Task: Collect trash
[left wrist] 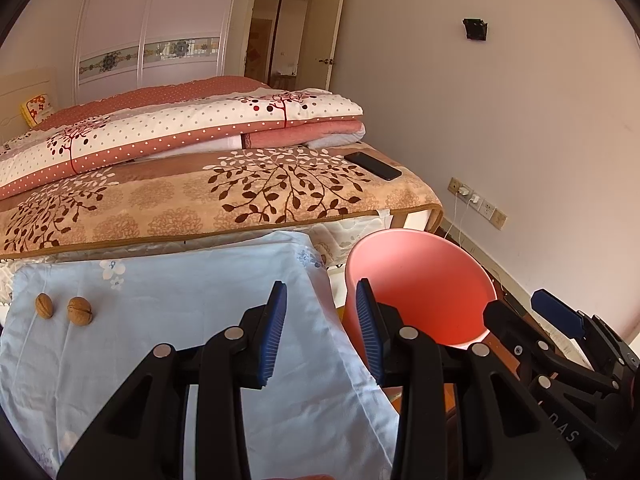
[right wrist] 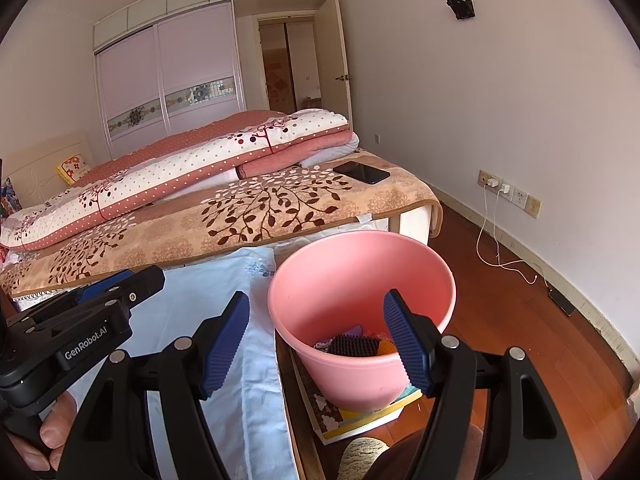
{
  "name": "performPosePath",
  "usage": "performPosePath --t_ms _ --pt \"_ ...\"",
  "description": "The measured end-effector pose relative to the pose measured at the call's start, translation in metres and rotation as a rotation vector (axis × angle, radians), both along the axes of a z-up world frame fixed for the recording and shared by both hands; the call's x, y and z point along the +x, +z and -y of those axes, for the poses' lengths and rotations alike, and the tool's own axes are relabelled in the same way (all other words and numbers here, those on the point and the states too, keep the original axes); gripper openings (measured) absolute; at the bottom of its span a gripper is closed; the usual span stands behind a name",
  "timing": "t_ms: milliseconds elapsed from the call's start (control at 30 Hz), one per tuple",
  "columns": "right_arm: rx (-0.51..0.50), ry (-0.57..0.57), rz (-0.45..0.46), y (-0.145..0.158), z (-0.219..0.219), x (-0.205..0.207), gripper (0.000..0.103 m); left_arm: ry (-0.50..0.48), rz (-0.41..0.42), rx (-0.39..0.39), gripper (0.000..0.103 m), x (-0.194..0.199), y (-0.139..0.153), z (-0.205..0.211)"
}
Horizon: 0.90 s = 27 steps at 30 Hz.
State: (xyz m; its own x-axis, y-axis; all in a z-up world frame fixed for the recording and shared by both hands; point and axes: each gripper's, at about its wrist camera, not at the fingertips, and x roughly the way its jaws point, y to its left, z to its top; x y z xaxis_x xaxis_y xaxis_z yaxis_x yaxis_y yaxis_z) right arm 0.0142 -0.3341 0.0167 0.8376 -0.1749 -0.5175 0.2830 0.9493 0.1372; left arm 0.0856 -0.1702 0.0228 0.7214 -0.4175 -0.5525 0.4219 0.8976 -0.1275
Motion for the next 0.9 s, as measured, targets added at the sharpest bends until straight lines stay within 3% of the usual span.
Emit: performPosePath --t_ms 900 --pt "0.002 -0.001 0.000 0.0000 0.0004 -0.0011 0.068 -0.006 -0.005 0.004 0.036 -0.0039 -0.0020 0.0010"
